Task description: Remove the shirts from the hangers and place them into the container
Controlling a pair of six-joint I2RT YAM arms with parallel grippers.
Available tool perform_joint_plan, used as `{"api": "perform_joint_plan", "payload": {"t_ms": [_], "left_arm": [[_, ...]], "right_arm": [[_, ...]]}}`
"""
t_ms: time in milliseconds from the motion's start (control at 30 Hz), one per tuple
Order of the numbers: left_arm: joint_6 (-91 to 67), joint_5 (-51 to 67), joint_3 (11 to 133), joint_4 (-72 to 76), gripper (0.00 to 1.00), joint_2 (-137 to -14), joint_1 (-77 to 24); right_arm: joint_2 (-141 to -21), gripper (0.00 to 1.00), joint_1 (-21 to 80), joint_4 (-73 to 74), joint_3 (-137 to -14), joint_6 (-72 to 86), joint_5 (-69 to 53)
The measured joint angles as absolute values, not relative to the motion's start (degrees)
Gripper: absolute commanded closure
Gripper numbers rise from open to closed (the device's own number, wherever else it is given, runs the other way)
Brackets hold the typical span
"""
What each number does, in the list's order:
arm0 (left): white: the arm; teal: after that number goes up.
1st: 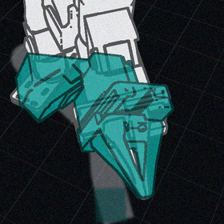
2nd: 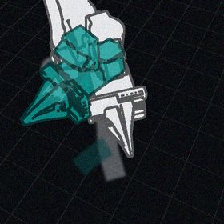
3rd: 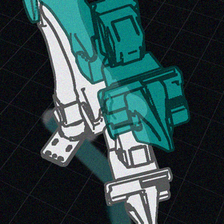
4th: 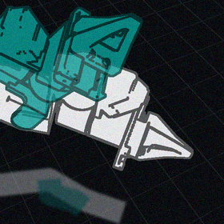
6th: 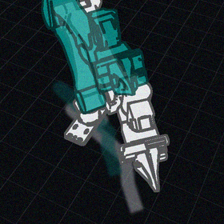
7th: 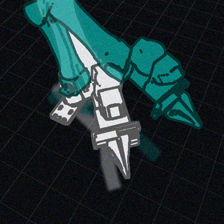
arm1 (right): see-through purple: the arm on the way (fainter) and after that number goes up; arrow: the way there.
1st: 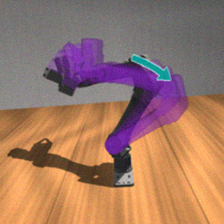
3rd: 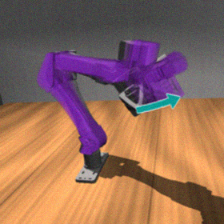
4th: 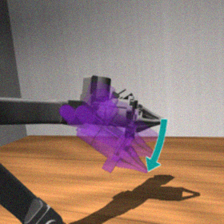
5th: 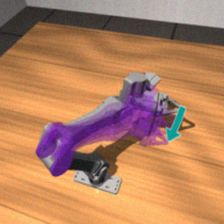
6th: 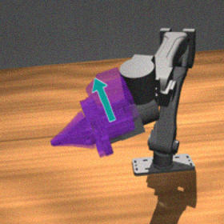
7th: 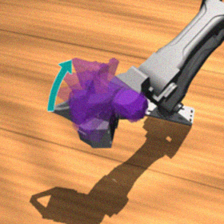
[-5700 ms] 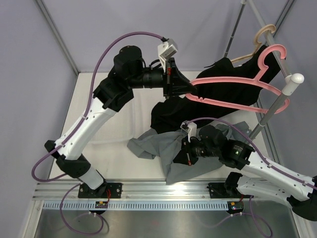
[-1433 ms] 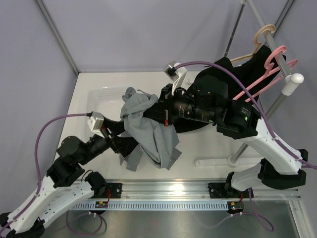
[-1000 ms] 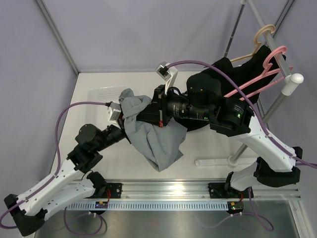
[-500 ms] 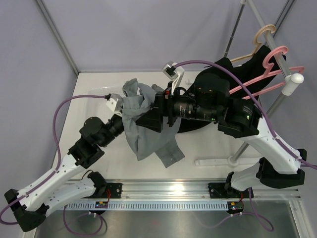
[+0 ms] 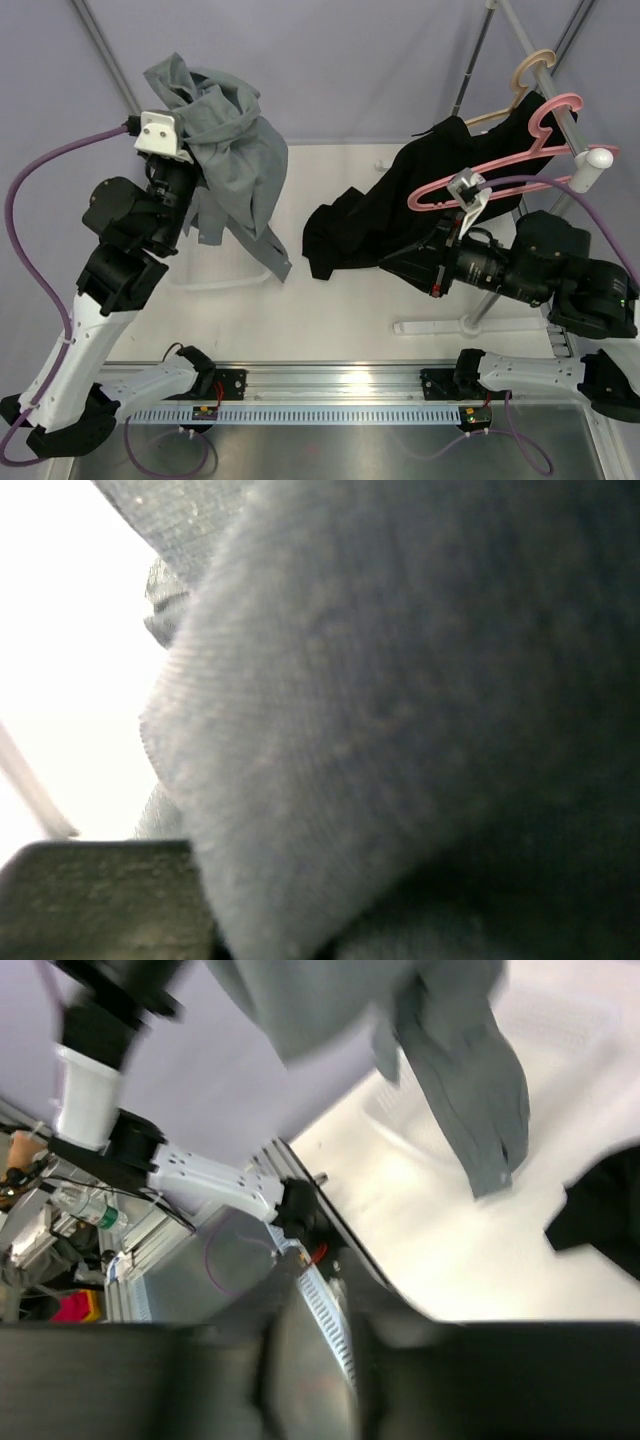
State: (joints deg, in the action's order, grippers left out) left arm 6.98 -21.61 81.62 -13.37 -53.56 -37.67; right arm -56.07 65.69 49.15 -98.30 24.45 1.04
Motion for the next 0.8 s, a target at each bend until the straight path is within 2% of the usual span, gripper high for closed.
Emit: {"api": "perform_joint_plan", "payload": {"t_ms": [33, 67, 333, 533, 800], "left_arm": [[8.01, -21.45, 83.50, -13.91, 1.00, -54.39, -36.27], [8.86, -21.26, 85.03, -14.11, 1.00, -55.18, -34.87], [8.34, -16.25, 87.79, -15.07, 1.00, -60.80, -20.05], [3.03, -8.80, 87.74, -19.68, 1.00, -67.61, -7.14], [-2.52, -3.22, 90.43, -24.82, 1.00, -73.89, 0.71]], "right_arm": [[-54.24, 0.97, 65.69, 49.34, -95.11, 24.88, 2.48], [-53.12, 1.00, 65.71, 49.19, -91.96, 25.17, 3.73], [-56.12, 1.00, 65.73, 47.55, -72.25, 26.02, 7.92], [-52.34, 1.00, 65.73, 45.06, -69.12, 26.44, 7.55], [-48.71, 1.00, 65.73, 41.74, -67.53, 27.33, 7.35]]}}
